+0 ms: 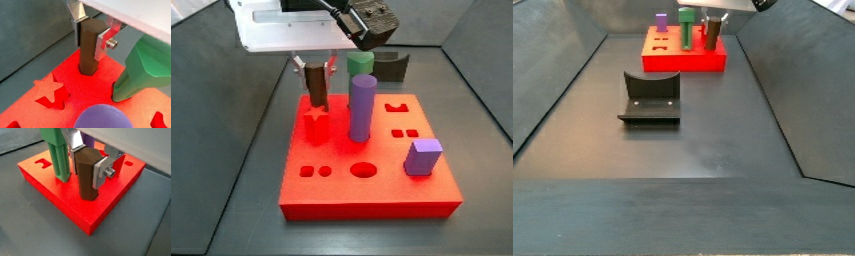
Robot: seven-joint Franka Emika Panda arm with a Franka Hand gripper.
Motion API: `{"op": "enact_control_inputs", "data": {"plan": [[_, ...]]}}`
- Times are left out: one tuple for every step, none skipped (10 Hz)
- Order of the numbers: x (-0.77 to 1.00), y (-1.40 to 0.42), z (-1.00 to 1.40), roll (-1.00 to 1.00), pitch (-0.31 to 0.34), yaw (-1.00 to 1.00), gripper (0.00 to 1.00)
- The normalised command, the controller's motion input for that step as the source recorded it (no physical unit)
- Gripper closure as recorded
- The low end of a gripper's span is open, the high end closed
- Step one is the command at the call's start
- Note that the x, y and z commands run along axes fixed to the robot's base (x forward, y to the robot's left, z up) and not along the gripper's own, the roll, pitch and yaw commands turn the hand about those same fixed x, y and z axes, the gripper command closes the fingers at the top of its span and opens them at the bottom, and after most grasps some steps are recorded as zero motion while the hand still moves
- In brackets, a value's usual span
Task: Pick up the hexagon object. Move up. Move to above the board. Insert the hexagon object.
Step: Insert the hexagon object.
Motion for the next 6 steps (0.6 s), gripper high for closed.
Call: {"op": "enact_control_inputs", "data": {"plan": [[-0.26,-0.40,-0.39,0.44,-0.016,-0.24,1.00],[-0.30,-0.43,-0.26,0.46,0.003,-0.18,1.00],[-0.15,-0.53,-0.23,0.46,0.110,0.00,1.00],[-0.11,-0.49,-0.39,0.44,0.061,0.11,1.00],[0.00,-0.33,-0.50,0.42,0.000,0.26,1.00],[0.00,-0.29,-0.44,0.44,-0.031,0.29,1.00]]}}
